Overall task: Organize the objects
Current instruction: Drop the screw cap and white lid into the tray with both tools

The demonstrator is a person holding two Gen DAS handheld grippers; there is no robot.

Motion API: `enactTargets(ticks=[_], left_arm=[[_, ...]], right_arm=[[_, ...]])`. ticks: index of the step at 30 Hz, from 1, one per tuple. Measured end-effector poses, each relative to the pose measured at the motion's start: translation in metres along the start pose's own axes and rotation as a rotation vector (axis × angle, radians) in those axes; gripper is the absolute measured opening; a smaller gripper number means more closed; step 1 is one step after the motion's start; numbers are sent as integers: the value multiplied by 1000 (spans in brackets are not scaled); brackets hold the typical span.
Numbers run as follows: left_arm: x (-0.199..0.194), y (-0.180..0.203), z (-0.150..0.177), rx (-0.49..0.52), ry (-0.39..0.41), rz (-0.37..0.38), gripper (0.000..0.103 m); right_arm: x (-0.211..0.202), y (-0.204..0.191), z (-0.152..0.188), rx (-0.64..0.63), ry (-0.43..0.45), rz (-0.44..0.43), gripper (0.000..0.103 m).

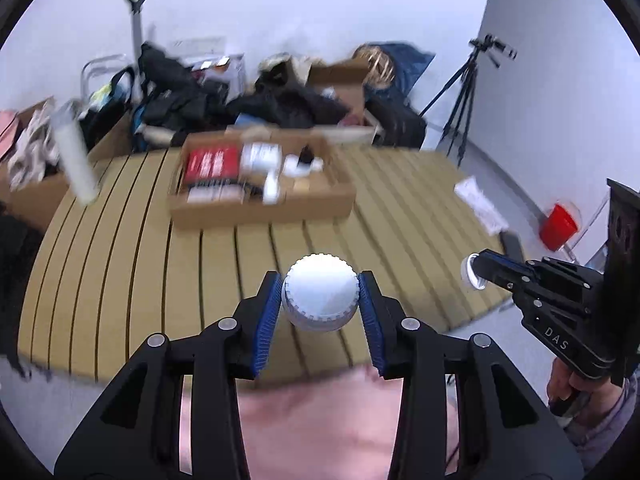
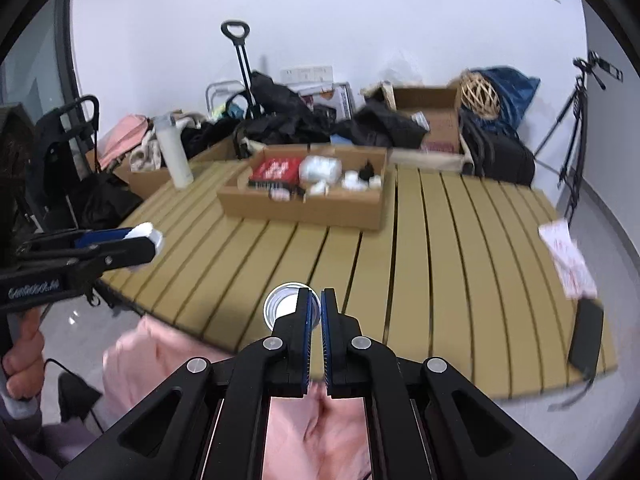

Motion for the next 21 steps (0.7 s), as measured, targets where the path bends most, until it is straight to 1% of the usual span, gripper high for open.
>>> enactTargets(ticks=[3,4,6,8,10,12,13,14,15,16,17,19,20,21], left_arm=[[6,-6,-46,14,11,-35,35],[14,-9,-66,14,-2,-24,35],[31,-14,-96,5,-46,12,35],[60,-22,-131,-21,-108,63,35],[90,-27,-155,-17,-167,108,35],[125,-34,-174,-29,-220,110,35],[149,-38,-181,-29,-259,111,35],[167,-40,-182,-33,-286,104,35],[194,-45,-182,-56,-319,80,35],[211,-46,-181,-55,-335,68,35],[226,-47,-179,-53,-353,60,35],[260,-51,-171,-53,-392,68,35],[271,-52,-166,-70,-407,74,35],[281,-55,-161,-86,-421,84,36]], right_arm=[[4,14,-52,-40,18,20,5],[9,19,-66,-41,13,22,5],[26,32,-104,-39,-9,1,5],[48,45,-138,-17,-45,-36,5],[77,55,-171,5,-87,-72,5],[117,63,-200,18,-150,-96,5],[135,67,-210,28,-180,-107,5],[162,71,-221,33,-221,-105,5],[183,73,-228,34,-252,-97,5],[202,74,-232,31,-282,-81,5],[232,79,-236,28,-331,-47,5],[271,84,-236,17,-399,10,5],[295,87,-233,8,-447,42,5],[308,90,-229,15,-470,45,5]])
Point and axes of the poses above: each gripper's, at about its wrist camera, not at the fingertips, and x roughly the way its jaws point, y to its right, z to its underside, the point moved 4 cm from there along x, roughly the way its jaws point, and after that the axes turned 15 degrees about -y, right-handed, at the moved point
